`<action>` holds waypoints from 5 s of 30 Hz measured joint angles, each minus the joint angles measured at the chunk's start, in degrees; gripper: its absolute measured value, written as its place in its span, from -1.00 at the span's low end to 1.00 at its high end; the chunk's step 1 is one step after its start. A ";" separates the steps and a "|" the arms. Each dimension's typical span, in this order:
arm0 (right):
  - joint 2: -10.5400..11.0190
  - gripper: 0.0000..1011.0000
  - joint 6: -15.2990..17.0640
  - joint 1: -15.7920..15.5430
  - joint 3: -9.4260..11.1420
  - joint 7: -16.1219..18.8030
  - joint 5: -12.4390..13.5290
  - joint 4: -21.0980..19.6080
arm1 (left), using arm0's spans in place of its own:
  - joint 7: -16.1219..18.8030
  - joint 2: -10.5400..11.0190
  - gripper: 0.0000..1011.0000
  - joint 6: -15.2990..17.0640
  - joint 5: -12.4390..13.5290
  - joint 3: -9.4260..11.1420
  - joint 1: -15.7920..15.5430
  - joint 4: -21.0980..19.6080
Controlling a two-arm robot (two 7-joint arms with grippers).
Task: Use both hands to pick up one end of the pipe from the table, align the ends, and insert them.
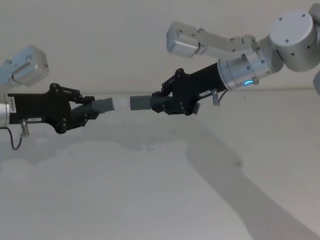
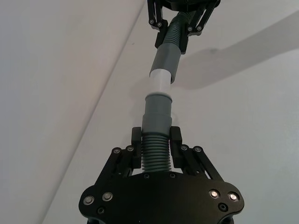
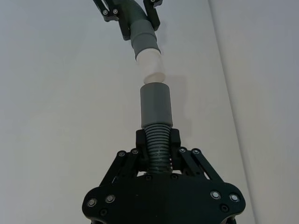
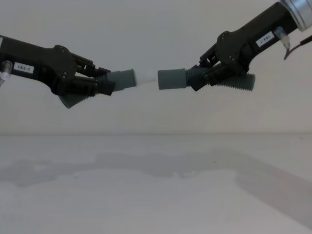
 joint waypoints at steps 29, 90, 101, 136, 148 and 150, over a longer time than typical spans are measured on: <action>0.22 -0.49 0.62 1.31 -1.47 0.09 0.86 0.41 | 0.00 0.00 -0.36 0.00 0.00 0.00 0.00 0.00; -0.41 -0.49 2.84 3.73 -3.81 1.20 2.71 1.39 | 0.00 0.00 -0.36 0.00 0.00 0.00 0.00 0.00; -0.19 -0.49 2.84 4.03 -3.73 1.26 3.16 0.92 | 0.00 0.00 -0.36 0.00 0.00 0.00 0.00 0.00; -0.15 -0.49 3.40 4.82 -4.33 1.81 4.07 1.01 | 0.00 0.00 -0.36 0.00 0.00 0.00 0.00 0.00; 0.26 -0.49 3.74 4.94 -4.14 1.73 4.40 0.62 | 0.00 0.00 -0.36 0.00 0.00 0.00 0.00 0.00; 0.37 -0.49 3.90 4.95 -4.13 1.70 4.46 0.45 | 0.00 0.00 -0.36 0.00 -0.01 0.00 0.00 0.00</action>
